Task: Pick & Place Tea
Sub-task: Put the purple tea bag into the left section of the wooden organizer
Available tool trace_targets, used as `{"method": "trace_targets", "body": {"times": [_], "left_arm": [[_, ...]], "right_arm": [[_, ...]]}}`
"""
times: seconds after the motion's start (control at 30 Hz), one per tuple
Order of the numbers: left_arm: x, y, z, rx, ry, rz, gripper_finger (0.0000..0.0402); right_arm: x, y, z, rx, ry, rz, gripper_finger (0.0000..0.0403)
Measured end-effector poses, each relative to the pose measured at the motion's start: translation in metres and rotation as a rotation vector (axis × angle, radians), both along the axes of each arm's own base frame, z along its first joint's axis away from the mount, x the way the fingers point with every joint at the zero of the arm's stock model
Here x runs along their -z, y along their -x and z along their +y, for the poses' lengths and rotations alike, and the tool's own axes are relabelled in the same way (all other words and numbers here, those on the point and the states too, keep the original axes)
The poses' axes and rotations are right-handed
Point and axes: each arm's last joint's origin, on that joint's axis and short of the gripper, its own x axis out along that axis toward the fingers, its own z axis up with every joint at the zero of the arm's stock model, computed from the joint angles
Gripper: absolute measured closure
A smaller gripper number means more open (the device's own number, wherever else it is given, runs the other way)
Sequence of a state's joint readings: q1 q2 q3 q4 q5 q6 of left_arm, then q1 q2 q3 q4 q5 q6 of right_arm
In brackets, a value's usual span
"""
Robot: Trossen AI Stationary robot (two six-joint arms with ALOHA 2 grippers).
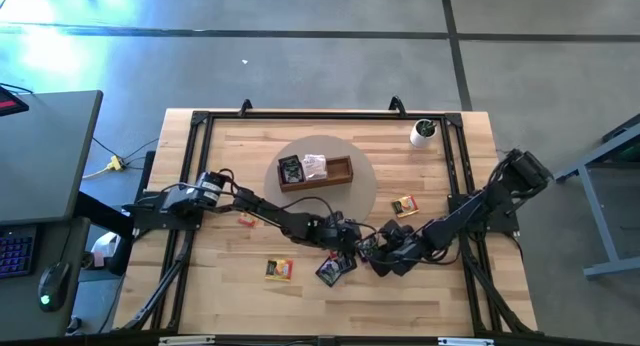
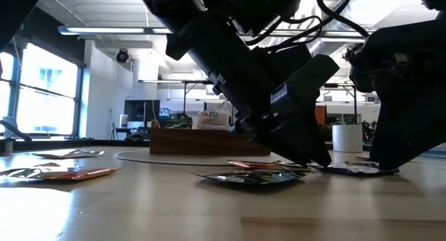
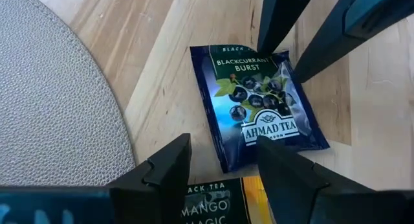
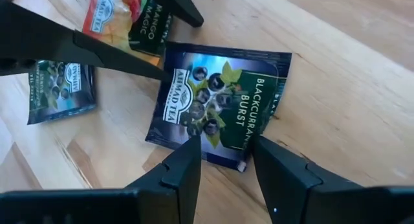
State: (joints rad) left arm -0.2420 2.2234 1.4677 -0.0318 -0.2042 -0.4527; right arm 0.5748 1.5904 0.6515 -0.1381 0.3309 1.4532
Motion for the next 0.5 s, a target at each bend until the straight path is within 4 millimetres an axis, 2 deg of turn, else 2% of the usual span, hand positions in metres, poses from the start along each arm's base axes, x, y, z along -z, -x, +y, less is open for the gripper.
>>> {"method": "trace_targets", "body": {"times": [0.5], "left_arm": [[0.0008, -0.0005, -0.0006, 0.016, 0.019, -0.002, 0.0225]], "right_arm": [[0.0026, 0.0051, 0.0015, -0.028, -0.018, 0.079, 0.0265]]}}
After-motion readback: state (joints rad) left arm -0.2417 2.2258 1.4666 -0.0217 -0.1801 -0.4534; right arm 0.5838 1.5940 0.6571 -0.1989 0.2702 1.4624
